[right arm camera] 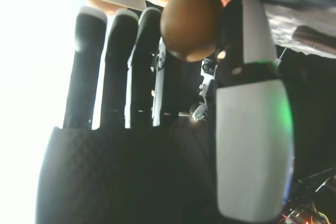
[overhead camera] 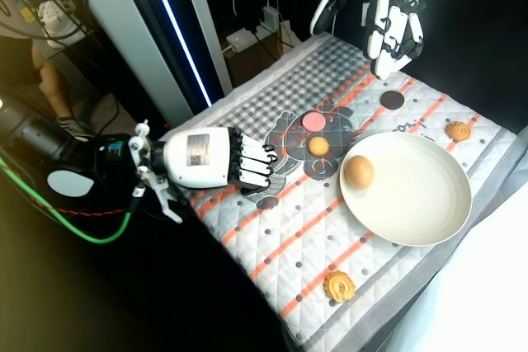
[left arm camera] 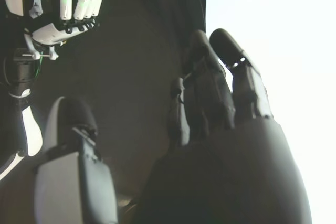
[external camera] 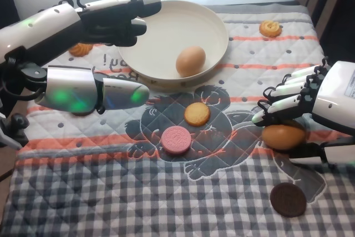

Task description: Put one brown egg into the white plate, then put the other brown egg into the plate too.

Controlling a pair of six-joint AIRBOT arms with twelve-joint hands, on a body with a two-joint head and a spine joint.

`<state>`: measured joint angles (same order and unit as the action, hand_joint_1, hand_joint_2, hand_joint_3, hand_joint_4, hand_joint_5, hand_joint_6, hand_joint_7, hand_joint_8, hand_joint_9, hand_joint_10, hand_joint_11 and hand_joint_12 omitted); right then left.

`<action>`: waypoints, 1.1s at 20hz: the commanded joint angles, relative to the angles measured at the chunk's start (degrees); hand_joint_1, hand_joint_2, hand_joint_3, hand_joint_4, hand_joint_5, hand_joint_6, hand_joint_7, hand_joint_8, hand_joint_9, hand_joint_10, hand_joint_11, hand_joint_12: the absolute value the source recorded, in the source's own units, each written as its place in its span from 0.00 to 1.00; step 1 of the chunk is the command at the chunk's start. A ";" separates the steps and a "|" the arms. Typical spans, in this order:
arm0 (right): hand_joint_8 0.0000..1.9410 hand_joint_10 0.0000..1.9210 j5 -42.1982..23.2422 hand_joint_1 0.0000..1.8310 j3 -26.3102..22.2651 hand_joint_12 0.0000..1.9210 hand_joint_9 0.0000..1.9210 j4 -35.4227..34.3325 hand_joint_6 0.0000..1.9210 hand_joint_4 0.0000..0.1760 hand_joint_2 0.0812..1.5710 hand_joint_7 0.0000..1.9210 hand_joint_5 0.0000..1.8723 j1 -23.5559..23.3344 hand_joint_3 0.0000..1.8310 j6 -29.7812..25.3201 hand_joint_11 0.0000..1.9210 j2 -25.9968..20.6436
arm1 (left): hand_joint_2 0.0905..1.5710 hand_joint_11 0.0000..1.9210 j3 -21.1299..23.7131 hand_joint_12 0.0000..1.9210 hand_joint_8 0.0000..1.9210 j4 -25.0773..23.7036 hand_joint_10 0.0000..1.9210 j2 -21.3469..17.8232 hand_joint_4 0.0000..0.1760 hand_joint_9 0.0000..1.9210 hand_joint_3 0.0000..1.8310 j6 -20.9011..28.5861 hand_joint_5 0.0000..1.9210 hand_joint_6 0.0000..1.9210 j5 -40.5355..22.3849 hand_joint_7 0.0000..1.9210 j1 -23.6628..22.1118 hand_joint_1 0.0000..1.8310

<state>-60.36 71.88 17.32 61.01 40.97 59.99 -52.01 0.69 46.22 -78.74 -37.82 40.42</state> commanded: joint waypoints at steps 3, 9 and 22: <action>0.56 0.60 -4.99 0.68 1.94 0.76 0.49 -1.48 0.28 0.00 0.67 0.52 0.62 -4.00 0.00 0.51 0.45 0.46 | 0.57 0.00 0.11 0.71 0.00 1.01 0.00 -0.05 0.95 0.28 0.00 0.43 0.12 0.00 -6.64 0.23 -0.23 0.36; 0.68 0.62 0.27 0.69 14.63 0.71 0.46 -1.48 0.20 0.00 0.69 0.48 0.63 -18.94 0.00 0.51 0.44 8.64 | 0.58 0.00 0.32 0.65 0.00 1.80 0.00 -0.50 0.97 0.27 0.00 1.79 0.11 0.00 -8.65 0.23 0.78 0.33; 0.04 0.18 18.85 0.40 33.05 0.59 0.31 5.45 0.00 0.21 0.59 0.33 0.20 -31.62 0.00 0.51 0.15 26.28 | 0.56 0.00 -1.08 0.63 0.00 2.10 0.00 0.62 0.92 0.26 0.00 5.58 0.16 0.00 -12.47 0.24 1.48 0.37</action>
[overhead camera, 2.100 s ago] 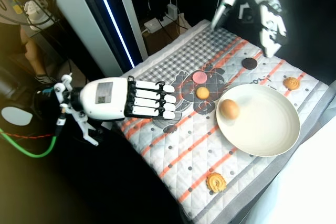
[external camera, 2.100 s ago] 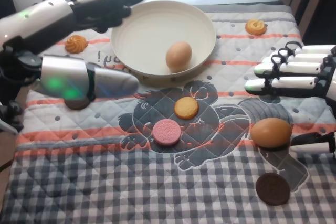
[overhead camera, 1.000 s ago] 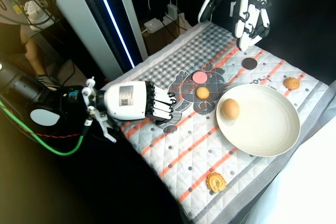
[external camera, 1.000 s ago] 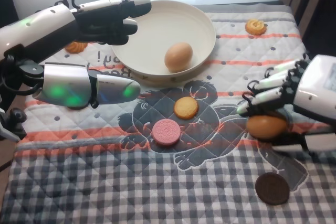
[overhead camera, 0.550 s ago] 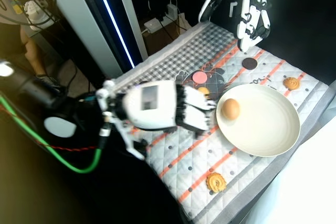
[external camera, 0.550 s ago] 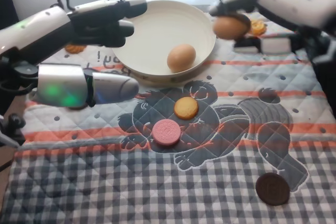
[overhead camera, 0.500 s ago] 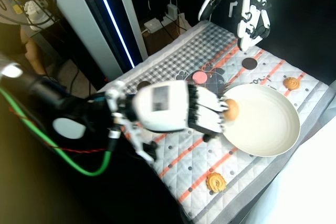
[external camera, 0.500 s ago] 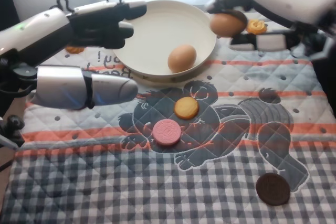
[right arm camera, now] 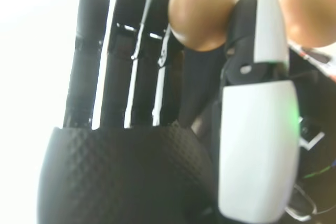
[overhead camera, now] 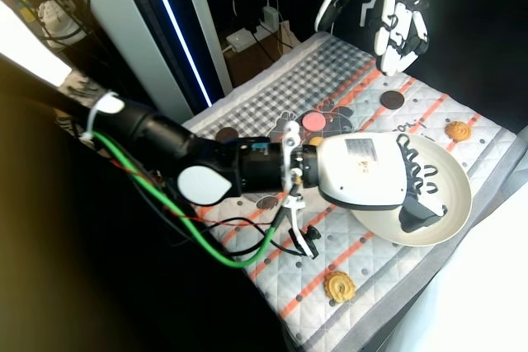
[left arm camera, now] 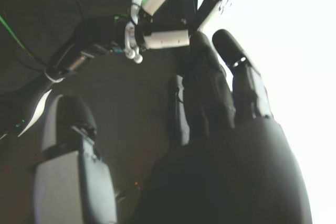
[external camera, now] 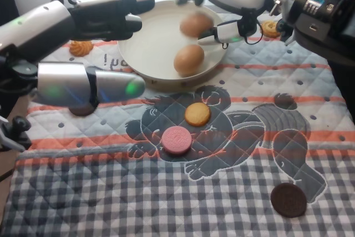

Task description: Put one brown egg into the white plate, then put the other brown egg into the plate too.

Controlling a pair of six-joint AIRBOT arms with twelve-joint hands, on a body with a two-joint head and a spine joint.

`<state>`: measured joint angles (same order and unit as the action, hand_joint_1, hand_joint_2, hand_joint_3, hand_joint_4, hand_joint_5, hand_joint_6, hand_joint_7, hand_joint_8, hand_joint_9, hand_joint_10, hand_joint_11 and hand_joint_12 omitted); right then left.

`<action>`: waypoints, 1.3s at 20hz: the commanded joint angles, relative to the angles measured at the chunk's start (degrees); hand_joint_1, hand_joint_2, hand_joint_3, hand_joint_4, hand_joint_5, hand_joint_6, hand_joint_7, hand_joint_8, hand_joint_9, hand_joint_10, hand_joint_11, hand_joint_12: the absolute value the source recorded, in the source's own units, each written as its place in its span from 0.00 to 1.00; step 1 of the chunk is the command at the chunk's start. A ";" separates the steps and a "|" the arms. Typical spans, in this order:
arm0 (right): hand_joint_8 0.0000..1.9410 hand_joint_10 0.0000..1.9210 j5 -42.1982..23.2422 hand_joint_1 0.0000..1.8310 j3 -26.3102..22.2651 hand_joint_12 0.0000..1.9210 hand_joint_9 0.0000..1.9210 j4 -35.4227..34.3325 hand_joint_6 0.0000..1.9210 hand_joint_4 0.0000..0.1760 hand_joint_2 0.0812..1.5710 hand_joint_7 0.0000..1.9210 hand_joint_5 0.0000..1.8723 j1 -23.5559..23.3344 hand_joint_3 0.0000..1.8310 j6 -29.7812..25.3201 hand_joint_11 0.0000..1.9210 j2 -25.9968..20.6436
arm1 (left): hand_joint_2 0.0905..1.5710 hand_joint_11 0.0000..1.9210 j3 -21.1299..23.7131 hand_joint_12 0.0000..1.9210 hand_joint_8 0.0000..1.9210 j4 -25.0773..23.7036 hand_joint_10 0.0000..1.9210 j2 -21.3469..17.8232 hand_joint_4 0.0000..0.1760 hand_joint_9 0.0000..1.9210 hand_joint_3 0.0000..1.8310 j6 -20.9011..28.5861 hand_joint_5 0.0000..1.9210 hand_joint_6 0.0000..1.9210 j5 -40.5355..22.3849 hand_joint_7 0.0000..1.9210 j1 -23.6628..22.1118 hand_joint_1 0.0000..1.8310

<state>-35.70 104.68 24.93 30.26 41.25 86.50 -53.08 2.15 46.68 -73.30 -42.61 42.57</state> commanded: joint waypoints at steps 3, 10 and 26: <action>0.00 0.01 -5.86 0.36 -1.07 0.51 0.26 -2.28 0.00 0.30 0.59 0.25 0.08 -0.85 0.00 0.22 0.02 -0.26 | 0.57 0.00 -2.51 0.70 0.00 0.39 0.01 1.11 0.91 0.28 0.00 9.36 0.15 0.00 -10.86 0.25 0.83 0.37; 0.00 0.00 -23.25 0.25 -11.36 0.25 0.12 -12.51 0.00 0.73 0.61 0.16 0.05 2.44 0.00 0.22 0.00 -12.78 | 0.57 0.00 -8.88 0.61 0.00 3.14 0.00 2.34 0.67 0.23 0.00 30.76 0.12 0.00 -25.12 0.22 5.10 0.42; 0.00 0.00 -65.34 0.38 -39.40 0.22 0.19 -24.85 0.01 0.00 0.69 0.17 0.15 21.77 0.00 0.22 0.09 -34.93 | 0.79 0.04 -6.83 0.52 0.00 6.82 0.02 1.32 0.18 0.28 0.00 48.13 0.25 0.03 -56.60 0.26 13.09 0.11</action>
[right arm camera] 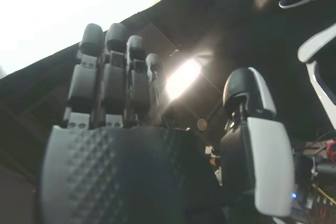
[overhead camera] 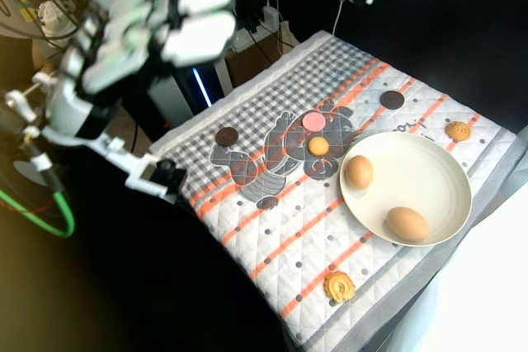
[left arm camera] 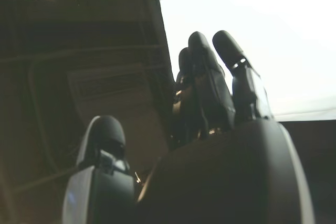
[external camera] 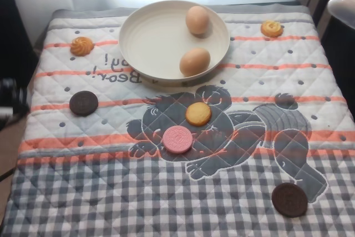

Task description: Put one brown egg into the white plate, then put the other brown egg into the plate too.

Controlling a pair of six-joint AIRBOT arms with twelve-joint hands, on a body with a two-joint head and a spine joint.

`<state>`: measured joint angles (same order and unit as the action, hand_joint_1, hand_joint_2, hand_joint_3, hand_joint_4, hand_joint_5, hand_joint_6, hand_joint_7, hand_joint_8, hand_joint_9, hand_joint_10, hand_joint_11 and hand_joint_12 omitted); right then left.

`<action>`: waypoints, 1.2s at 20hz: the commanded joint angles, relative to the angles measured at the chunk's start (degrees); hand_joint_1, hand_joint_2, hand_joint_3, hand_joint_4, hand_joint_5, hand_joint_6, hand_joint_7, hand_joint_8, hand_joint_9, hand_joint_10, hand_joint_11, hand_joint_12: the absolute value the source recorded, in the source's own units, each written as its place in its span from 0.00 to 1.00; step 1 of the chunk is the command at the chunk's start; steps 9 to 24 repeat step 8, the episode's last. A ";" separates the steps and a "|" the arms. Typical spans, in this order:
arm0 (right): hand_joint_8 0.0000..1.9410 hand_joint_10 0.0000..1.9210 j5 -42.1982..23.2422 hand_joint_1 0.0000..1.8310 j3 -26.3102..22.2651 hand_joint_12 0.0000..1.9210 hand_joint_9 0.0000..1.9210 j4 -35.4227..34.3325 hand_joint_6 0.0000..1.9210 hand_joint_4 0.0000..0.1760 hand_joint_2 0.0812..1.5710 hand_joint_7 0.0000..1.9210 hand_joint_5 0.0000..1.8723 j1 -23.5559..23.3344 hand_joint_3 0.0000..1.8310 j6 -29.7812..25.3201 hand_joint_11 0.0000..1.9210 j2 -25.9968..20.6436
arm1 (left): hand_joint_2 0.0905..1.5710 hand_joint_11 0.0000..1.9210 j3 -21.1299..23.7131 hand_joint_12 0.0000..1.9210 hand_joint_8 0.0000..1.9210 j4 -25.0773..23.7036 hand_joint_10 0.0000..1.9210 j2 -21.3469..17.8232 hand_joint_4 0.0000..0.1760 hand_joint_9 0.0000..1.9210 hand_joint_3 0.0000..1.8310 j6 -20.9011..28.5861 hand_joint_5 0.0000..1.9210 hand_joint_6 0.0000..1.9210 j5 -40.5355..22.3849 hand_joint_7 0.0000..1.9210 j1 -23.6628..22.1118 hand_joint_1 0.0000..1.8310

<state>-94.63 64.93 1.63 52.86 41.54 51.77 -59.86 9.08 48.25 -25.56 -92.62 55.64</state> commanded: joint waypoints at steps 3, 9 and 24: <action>0.00 0.00 -6.45 0.09 -0.88 0.31 0.27 -0.42 0.02 0.00 0.82 0.28 0.33 -1.90 0.00 -0.06 0.11 -1.96 | 0.85 0.00 -0.02 0.52 0.02 -0.83 0.04 -0.42 0.45 0.28 0.00 0.63 0.24 0.68 -6.60 0.21 -2.73 0.40; 0.17 0.25 -6.47 0.40 -3.80 0.70 0.54 -5.12 0.42 0.00 0.84 0.59 0.51 -3.78 0.00 -0.06 0.30 -2.34 | 0.94 0.00 -0.17 0.60 0.07 1.05 0.06 2.29 0.00 0.36 0.00 8.98 0.33 0.30 -6.61 0.44 -3.46 0.15; 0.17 0.25 -6.47 0.40 -3.80 0.70 0.54 -5.12 0.42 0.00 0.84 0.59 0.51 -3.78 0.00 -0.06 0.30 -2.34 | 0.94 0.00 -0.17 0.60 0.07 1.05 0.06 2.29 0.00 0.36 0.00 8.98 0.33 0.30 -6.61 0.44 -3.46 0.15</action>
